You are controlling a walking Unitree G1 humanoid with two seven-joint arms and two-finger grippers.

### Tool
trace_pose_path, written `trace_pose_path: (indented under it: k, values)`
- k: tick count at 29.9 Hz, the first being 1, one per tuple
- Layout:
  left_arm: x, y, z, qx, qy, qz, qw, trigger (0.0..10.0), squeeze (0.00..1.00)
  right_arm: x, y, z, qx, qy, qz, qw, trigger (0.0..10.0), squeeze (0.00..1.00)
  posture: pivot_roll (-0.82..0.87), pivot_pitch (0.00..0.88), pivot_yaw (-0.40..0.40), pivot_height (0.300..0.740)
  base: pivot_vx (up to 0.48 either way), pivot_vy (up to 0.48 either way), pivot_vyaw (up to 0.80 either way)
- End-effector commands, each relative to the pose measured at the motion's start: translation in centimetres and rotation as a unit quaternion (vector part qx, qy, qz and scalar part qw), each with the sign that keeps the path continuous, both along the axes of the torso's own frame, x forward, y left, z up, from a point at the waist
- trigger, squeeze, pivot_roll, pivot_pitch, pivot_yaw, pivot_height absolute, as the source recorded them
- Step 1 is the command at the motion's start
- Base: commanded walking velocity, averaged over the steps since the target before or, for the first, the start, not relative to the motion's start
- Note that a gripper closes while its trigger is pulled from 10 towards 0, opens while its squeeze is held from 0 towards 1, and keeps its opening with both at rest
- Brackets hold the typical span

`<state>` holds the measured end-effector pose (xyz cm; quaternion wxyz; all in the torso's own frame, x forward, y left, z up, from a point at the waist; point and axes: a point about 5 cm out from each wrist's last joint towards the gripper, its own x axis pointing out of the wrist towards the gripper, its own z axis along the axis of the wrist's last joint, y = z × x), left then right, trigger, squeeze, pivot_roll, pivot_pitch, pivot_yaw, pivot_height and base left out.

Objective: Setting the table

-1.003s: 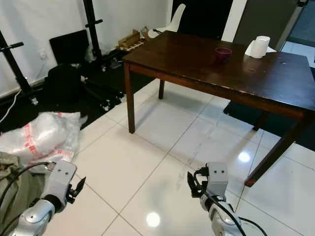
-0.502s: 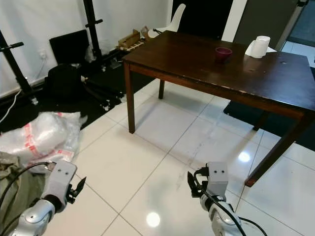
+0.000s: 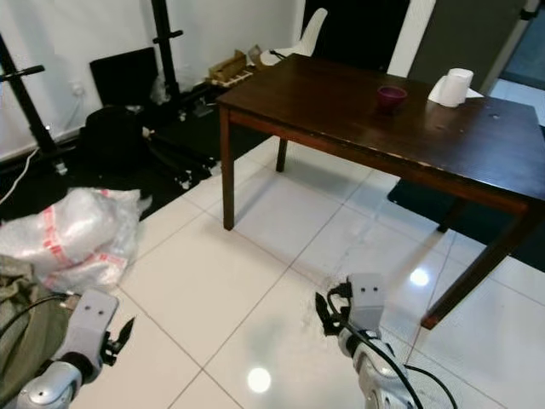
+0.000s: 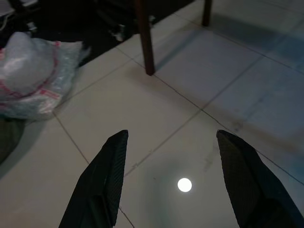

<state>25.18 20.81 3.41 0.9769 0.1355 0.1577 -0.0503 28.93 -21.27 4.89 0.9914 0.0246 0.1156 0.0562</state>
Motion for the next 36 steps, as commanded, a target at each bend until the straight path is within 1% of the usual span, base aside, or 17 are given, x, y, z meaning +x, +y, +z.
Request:
trace_pose_path:
  k: [1, 8, 16, 18, 26, 27, 28, 34, 36]
  values:
    - [-0.1, 0.0, -0.1, -0.004, 0.006, 0.006, 1.0, 10.0, 0.0, -0.3, 0.1, -0.7, -0.001, 0.013, -0.001, 1.0, 10.0, 0.0, 0.01, 0.0, 0.027, 0.74, 0.0, 0.0, 0.0]
    - [0.6, -0.7, 0.2, -0.01, 0.009, -0.005, 1.0, 10.0, 0.0, -0.6, 0.1, -0.9, 0.006, 0.011, -0.009, 1.0, 10.0, 0.0, 0.0, 0.0, 0.039, 0.74, 0.0, 0.0, 0.0]
    - [0.7, -0.8, 0.3, -0.008, 0.004, -0.008, 1.0, 10.0, 0.0, -0.8, 0.3, -1.2, 0.009, 0.013, -0.01, 1.0, 10.0, 0.0, 0.0, 0.0, 0.042, 0.74, 0.0, 0.0, 0.0]
    - [0.7, -0.8, 0.3, -0.008, 0.003, -0.006, 1.0, 10.0, 0.0, -0.7, 0.3, -1.2, 0.009, 0.014, -0.009, 1.0, 10.0, 0.0, 0.0, 0.0, 0.032, 0.74, 0.0, 0.0, 0.0]
    - [0.2, -0.5, 0.3, -0.012, -0.002, 0.018, 1.0, 10.0, 0.0, -0.1, 0.9, -1.2, 0.008, 0.02, 0.011, 1.0, 10.0, 0.0, 0.05, 0.0, -0.012, 0.74, 0.0, 0.0, 0.0]
    - [-0.1, -0.3, 0.2, -0.012, -0.002, 0.022, 1.0, 10.0, 0.0, 0.2, 1.2, -1.1, 0.009, 0.019, 0.017, 1.0, 10.0, 0.0, 0.06, 0.0, -0.016, 0.74, 0.0, 0.0, 0.0]
    - [-0.7, -0.1, -0.1, -0.011, 0.001, 0.029, 1.0, 10.0, 0.0, 0.8, 1.7, -0.8, 0.01, 0.016, 0.026, 0.999, 10.0, 0.0, 0.06, 0.0, -0.016, 0.74, 0.0, 0.0, 0.0]
    - [-0.9, -0.2, -0.3, -0.011, 0.004, 0.031, 0.999, 10.0, 0.0, 0.9, 2.0, -0.7, 0.011, 0.014, 0.03, 0.999, 10.0, 0.0, 0.05, 0.0, -0.017, 0.74, 0.0, 0.0, 0.0]
    - [-0.5, -0.7, -0.2, -0.013, 0.001, 0.027, 1.0, 10.0, 0.0, 0.7, 1.6, -0.8, 0.011, 0.015, 0.023, 1.0, 10.0, 0.0, 0.05, 0.0, -0.009, 0.74, 0.0, 0.0, 0.0]
